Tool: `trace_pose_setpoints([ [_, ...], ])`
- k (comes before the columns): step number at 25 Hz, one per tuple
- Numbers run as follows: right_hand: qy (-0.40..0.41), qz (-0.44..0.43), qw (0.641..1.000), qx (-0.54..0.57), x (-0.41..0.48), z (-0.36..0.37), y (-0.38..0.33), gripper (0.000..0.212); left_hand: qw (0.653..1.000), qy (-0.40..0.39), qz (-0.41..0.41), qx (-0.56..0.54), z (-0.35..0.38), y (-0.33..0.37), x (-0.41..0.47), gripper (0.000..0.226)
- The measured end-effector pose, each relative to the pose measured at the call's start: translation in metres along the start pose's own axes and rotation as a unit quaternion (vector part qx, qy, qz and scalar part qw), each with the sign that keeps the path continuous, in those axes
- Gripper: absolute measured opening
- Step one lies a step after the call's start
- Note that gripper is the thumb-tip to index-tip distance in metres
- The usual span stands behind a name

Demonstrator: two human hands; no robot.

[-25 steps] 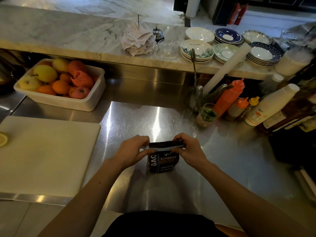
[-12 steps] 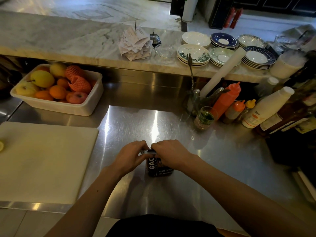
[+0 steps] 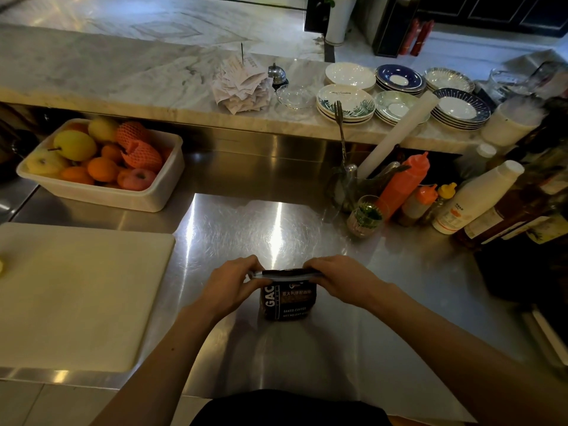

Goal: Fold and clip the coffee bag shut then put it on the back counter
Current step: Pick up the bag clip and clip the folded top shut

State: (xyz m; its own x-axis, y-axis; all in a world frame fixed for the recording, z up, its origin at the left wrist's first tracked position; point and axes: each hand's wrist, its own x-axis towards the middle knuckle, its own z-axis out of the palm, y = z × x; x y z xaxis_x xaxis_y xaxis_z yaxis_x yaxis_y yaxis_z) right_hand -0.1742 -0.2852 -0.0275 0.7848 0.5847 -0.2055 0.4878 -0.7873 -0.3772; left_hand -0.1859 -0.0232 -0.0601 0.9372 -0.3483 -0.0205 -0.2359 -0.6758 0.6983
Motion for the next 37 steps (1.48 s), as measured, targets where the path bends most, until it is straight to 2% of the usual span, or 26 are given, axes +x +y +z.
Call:
trace_pose_setpoints([
  [5, 0.066, 0.008, 0.995, 0.081, -0.011, 0.013, 0.010, 0.022, 1.000, -0.003, -0.002, -0.024, 0.000, 0.004, 0.000, 0.016],
  [8, 0.122, 0.065, 0.972, 0.190, -0.014, 0.021, 0.013, 0.016, 0.992, 0.014, -0.030, -0.119, 0.006, 0.007, -0.002, 0.009],
  [11, 0.185, 0.107, 0.941, 0.264, -0.015, 0.036, 0.012, 0.014, 0.957, 0.065, -0.098, -0.264, 0.019, 0.011, -0.004, 0.012],
  [15, 0.216, 0.167, 0.874, 0.402, -0.014, 0.060, 0.005, 0.028, 0.903, 0.060, -0.188, -0.381, 0.040, 0.010, -0.001, 0.017],
  [17, 0.214, 0.198, 0.853, 0.433, -0.012, 0.070, 0.006, 0.034, 0.909, 0.066, -0.196, -0.361, 0.045, 0.009, 0.000, 0.015],
  [19, 0.223, 0.218, 0.842, 0.440, -0.010, 0.074, 0.005, 0.027, 0.926, 0.081, -0.189, -0.315, 0.047, 0.004, 0.001, 0.016],
  [22, 0.240, 0.245, 0.827, 0.446, -0.004, 0.074, 0.003, 0.020, 0.935, 0.079, -0.172, -0.301, 0.048, -0.001, 0.002, 0.018],
  [26, 0.247, 0.258, 0.799, 0.483, 0.001, 0.071, 0.000, 0.021, 0.915, 0.096, -0.192, -0.341, 0.049, 0.003, 0.003, 0.016],
  [31, 0.265, 0.253, 0.769, 0.524, 0.000, 0.070, -0.007, 0.019, 0.914, 0.081, -0.176, -0.358, 0.047, -0.001, 0.001, 0.019],
  [37, 0.296, 0.278, 0.763, 0.503, 0.016, 0.059, -0.021, 0.020, 0.914, 0.112, -0.163, -0.353, 0.038, -0.001, 0.012, 0.018],
])
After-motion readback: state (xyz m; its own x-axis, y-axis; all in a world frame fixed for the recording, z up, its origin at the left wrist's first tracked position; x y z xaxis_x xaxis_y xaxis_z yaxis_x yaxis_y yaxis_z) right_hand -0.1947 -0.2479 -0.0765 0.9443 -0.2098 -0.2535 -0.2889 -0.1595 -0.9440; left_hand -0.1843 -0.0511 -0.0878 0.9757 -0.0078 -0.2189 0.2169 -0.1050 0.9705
